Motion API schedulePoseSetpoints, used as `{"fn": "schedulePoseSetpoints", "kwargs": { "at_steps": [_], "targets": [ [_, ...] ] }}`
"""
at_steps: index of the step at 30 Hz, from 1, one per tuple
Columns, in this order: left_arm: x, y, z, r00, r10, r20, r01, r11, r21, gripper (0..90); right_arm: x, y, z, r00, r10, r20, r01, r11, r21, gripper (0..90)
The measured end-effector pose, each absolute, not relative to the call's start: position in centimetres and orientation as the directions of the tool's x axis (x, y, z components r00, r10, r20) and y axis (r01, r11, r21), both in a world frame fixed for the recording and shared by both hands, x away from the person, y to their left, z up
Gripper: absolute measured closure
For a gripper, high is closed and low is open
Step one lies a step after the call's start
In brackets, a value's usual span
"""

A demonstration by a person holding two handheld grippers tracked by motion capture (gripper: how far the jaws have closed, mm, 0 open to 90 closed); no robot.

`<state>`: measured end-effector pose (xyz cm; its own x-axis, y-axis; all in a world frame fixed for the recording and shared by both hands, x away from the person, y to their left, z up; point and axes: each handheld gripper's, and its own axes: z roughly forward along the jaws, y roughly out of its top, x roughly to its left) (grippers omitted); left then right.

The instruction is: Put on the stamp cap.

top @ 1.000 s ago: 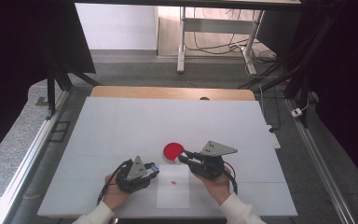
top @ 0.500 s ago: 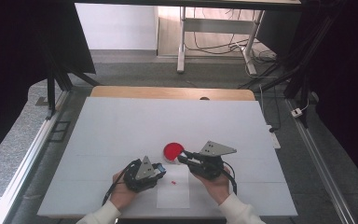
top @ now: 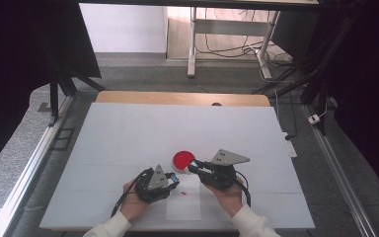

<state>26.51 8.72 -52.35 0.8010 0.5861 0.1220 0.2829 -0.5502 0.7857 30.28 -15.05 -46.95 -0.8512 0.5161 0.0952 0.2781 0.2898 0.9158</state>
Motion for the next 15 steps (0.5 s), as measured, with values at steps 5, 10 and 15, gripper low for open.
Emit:
{"fn": "schedulePoseSetpoints", "kwargs": {
  "at_steps": [5,10,15],
  "targets": [
    [26.68,8.42,-52.32,0.802,0.585,0.119,0.282,-0.546,0.789,64.2,30.28,-14.94,-47.04,-0.847,0.521,0.1,0.283,0.283,0.916,75.0],
    [26.83,8.06,-52.31,0.801,0.586,0.124,0.277,-0.546,0.791,64.2,30.21,-14.75,-47.15,-0.846,0.523,0.1,0.285,0.287,0.914,75.0],
    [26.98,7.79,-52.25,0.8,0.586,0.13,0.272,-0.546,0.792,64.2,30.16,-14.62,-47.22,-0.846,0.525,0.096,0.282,0.286,0.916,75.0]
  ]
}}
